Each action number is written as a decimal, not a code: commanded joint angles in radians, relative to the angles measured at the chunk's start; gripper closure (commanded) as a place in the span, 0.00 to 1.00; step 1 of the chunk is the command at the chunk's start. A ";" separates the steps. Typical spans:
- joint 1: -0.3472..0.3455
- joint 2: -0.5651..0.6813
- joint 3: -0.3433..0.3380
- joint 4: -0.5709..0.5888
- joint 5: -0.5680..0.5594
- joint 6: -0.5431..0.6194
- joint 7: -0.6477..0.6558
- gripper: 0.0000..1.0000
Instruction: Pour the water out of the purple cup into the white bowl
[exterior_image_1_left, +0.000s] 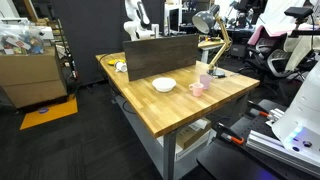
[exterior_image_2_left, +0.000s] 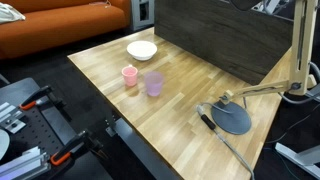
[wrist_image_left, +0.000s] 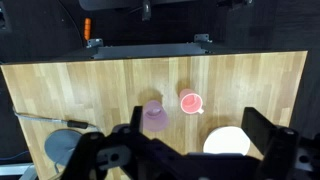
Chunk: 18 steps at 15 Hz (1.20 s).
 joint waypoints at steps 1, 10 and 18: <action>-0.008 0.002 0.006 0.002 0.005 -0.002 -0.005 0.00; -0.008 0.002 0.006 0.002 0.005 -0.002 -0.005 0.00; -0.028 0.098 -0.026 0.047 0.064 -0.072 0.064 0.00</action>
